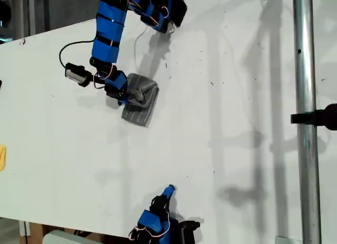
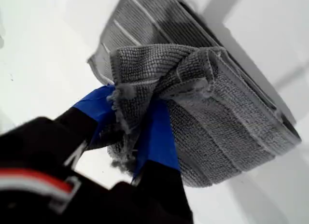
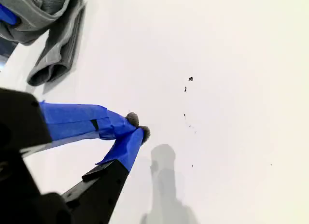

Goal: Grasp corners of a towel and fold twice.

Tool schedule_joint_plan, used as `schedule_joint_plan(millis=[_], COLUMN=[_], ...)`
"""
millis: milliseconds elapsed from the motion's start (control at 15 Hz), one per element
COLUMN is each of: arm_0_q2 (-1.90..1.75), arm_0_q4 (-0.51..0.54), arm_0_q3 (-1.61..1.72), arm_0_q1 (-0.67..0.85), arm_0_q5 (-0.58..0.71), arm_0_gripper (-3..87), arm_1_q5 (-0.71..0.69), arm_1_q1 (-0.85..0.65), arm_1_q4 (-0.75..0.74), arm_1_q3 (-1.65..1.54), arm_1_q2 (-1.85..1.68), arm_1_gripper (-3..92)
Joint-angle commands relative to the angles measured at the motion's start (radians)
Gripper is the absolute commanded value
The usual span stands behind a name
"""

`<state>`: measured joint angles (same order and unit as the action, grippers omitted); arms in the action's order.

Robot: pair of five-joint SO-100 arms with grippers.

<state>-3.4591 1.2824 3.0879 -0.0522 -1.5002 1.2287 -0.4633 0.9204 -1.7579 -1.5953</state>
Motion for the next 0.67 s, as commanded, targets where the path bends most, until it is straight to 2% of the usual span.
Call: schedule_joint_plan(millis=[0, 67, 133, 200, 267, 467, 600], arm_0_q2=[-0.008, -0.008, -0.008, -0.009, -0.009, -0.009, -0.009], arm_0_q4=[-0.018, -0.025, -0.028, -0.031, -0.032, -0.031, 0.012], arm_0_q3=[-0.011, -0.005, -0.002, 0.005, 0.011, 0.029, 0.031], arm_0_q1=[-0.005, -0.003, 0.002, 0.003, 0.003, -0.002, 0.017], arm_0_q5=[0.003, 0.006, 0.008, 0.009, 0.009, -0.006, -0.063], arm_0_gripper=[-2.7, -2.7, -2.7, -2.7, -2.7, -2.6, -1.8], arm_1_q5=[-0.026, -0.058, -0.072, -0.086, -0.075, -0.067, -0.078], arm_1_q1=[0.023, 0.029, 0.046, 0.054, 0.048, -0.032, -0.084], arm_1_q4=[-0.055, -0.074, -0.092, -0.092, -0.055, 0.100, 0.161], arm_1_q3=[0.141, 0.173, 0.198, 0.210, 0.207, 0.091, -0.081], arm_1_q2=[0.023, 0.037, 0.035, 0.009, -0.049, -0.337, -0.583], arm_1_gripper=[-0.3, 3.2, 31.7, 30.1, 19.8, 17.7, 15.6])
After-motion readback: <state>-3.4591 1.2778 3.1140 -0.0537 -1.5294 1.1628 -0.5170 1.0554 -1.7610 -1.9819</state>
